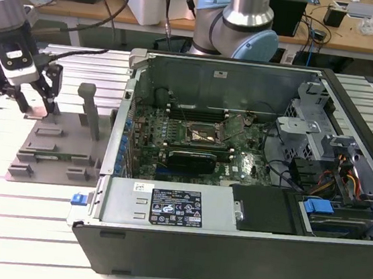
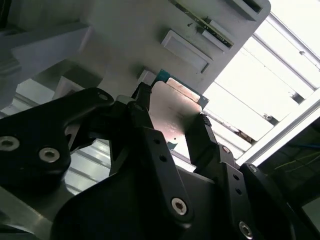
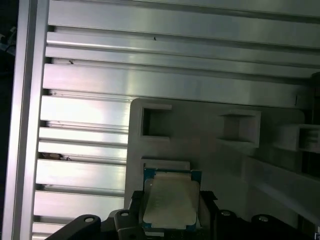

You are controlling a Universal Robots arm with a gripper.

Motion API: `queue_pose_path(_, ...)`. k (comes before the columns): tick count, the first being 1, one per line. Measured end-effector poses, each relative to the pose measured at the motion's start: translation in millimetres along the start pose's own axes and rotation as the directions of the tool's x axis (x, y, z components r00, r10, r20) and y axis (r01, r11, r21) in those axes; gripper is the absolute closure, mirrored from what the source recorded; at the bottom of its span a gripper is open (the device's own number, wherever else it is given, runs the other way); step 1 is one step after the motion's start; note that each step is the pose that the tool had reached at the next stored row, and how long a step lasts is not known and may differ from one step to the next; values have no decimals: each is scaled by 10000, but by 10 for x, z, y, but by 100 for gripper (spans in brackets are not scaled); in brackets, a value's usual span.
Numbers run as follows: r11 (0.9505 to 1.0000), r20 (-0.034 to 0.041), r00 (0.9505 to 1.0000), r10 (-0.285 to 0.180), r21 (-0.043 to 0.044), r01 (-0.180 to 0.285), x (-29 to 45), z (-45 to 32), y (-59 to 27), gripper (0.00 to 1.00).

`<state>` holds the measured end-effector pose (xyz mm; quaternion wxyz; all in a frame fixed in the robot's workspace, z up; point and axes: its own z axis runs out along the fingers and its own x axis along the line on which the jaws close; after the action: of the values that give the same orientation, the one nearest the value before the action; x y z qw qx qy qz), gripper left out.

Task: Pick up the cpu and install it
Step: 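Pick up the cpu and move it towards the insertion slot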

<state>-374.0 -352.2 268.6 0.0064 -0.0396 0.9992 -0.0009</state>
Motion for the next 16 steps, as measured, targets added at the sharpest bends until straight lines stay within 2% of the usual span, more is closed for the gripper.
queue_pose_path(4, 10000, 0, 10000, -1, 12, 1, -3, -181, 4, 47)
queue_pose_path(8, 10000, 0, 10000, -1, 16, 1, -5, -299, 7, 47)
queue_pose_path(12, 10000, -1, 10000, 0, 17, 0, -6, -375, 9, 47)
queue_pose_path(16, 10000, 0, 10000, 0, 17, 0, -8, -507, 11, 47)
